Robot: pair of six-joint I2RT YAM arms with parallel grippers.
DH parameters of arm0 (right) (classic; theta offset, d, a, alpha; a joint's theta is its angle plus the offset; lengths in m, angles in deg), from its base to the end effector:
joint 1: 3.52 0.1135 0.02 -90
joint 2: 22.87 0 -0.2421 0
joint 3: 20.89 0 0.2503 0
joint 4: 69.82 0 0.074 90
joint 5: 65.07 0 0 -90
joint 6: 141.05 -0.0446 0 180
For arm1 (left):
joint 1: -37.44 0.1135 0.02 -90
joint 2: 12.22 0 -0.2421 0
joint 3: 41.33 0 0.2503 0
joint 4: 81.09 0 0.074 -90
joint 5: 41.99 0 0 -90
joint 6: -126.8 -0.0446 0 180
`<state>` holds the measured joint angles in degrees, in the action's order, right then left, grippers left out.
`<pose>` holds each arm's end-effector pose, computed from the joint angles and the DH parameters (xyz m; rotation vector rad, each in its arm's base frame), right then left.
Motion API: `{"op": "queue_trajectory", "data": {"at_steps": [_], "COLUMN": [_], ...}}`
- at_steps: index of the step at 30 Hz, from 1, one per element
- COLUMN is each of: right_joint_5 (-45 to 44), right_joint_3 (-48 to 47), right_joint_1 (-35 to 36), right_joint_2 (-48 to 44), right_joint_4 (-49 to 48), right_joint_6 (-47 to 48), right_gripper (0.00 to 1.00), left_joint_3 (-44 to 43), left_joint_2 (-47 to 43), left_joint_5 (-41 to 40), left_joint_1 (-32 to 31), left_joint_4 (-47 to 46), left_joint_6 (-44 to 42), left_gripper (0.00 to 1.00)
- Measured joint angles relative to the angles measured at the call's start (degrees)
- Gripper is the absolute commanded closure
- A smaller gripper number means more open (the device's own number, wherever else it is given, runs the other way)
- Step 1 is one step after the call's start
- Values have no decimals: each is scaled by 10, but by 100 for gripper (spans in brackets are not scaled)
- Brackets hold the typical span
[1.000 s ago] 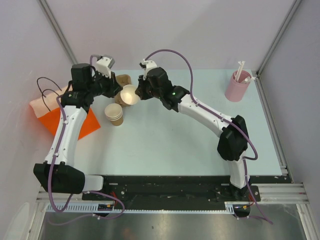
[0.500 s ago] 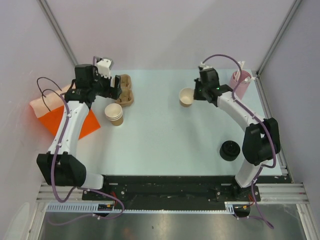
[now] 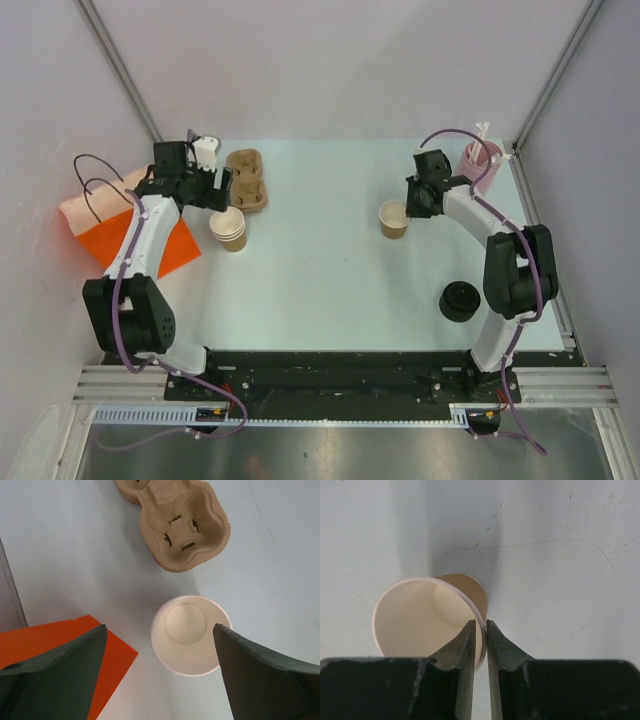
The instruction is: Pack the takeout coffee
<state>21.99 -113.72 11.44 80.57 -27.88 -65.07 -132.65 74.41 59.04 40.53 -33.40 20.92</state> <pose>0.3816 0.0996 0.2088 0.0012 2.4924 0.1495 0.3413 0.0099 0.2953 0.3526 2.2777 -0.0543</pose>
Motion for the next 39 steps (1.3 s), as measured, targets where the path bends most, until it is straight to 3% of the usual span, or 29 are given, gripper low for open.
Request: {"op": "queue_trajectory", "data": {"at_steps": [3, 6, 9, 12, 20, 21, 28, 30, 39], "right_joint_5": [9, 14, 18, 17, 1, -2, -13, -14, 10], "right_joint_3": [0, 0, 0, 1, 1, 1, -2, -3, -39], "right_joint_1": [0, 0, 3, 9, 66, 76, 126, 135, 205], "right_joint_2": [5, 5, 3, -12, -99, -106, -118, -118, -62], "right_joint_4": [3, 3, 3, 3, -21, -27, -43, -44, -59], "right_joint_6": [0, 1, 1, 1, 2, 3, 11, 12, -3], "right_gripper": [51, 40, 36, 35, 37, 37, 37, 38, 38], "left_joint_3": [5, 9, 9, 9, 9, 9, 8, 8, 24], "left_joint_2": [14, 30, 48, 65, 109, 111, 111, 111, 84], "left_joint_5": [-3, -3, -2, -2, -9, -10, -9, -9, 19], "left_joint_1": [3, 6, 7, 7, 7, 7, 7, 7, 7], "left_joint_4": [0, 0, 0, 0, 0, 0, -2, -2, -2], "left_joint_6": [-10, -18, -28, -37, -53, -54, -57, -57, -49], "left_gripper": [9, 10, 14, 18, 47, 55, 84, 100, 100]}}
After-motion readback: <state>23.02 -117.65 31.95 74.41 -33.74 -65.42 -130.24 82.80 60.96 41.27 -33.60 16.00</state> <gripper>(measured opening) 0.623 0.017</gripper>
